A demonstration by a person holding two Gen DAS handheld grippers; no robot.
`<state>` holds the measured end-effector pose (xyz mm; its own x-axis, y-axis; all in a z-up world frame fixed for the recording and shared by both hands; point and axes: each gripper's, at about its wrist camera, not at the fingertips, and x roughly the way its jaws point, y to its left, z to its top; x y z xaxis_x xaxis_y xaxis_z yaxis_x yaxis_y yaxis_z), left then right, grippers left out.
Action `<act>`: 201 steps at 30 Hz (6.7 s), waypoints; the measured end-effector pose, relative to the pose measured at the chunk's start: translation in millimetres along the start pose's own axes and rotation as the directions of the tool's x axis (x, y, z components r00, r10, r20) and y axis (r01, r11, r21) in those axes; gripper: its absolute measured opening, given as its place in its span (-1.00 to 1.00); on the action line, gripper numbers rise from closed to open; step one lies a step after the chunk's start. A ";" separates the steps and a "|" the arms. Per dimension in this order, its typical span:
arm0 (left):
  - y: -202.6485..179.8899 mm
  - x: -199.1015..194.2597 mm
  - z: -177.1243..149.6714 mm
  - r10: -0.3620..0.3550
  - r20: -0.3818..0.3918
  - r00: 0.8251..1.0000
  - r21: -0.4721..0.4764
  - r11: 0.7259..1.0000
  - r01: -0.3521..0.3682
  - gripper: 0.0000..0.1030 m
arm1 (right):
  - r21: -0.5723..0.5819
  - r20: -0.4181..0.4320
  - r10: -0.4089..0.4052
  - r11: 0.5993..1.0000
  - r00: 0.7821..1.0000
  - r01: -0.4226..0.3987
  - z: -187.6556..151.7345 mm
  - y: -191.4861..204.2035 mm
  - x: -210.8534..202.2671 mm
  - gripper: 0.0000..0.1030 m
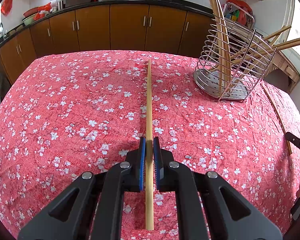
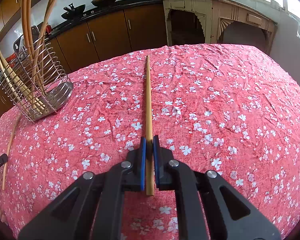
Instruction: Organize utensils
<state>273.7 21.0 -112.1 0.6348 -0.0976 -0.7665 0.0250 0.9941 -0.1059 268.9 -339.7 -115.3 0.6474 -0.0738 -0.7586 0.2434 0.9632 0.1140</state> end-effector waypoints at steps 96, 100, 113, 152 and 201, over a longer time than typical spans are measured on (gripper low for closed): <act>-4.9 -206.9 41.6 0.004 0.582 0.813 0.023 1.000 -0.021 -0.87 | -0.162 0.583 0.237 0.971 0.777 -0.175 58.3 16.8 -238.7 -0.85; -12.0 -211.3 51.2 -0.023 0.586 0.810 0.032 0.999 0.006 -0.87 | -0.180 0.582 0.280 0.960 0.764 -0.215 67.1 25.2 -250.4 -0.85; -58.8 -246.9 130.0 -0.130 0.679 0.722 0.052 0.990 0.130 -0.87 | -0.273 0.645 0.416 0.909 0.642 -0.315 134.1 80.2 -312.7 -0.85; -37.3 -218.2 110.6 0.002 0.646 0.763 -0.020 1.000 0.014 0.38 | -0.237 0.556 0.300 0.951 0.775 -0.197 108.1 111.1 -230.1 0.75; -50.2 -240.9 -79.3 0.039 0.613 0.789 0.046 0.995 -0.085 0.95 | -0.318 0.558 0.262 0.944 0.788 -0.089 -102.8 90.9 -254.4 0.92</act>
<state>58.2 -9.2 27.6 0.9753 -0.0090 -0.2206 0.0067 0.9999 -0.0113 52.1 -206.8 22.2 0.9764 0.0503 -0.2099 -0.0576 0.9979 -0.0284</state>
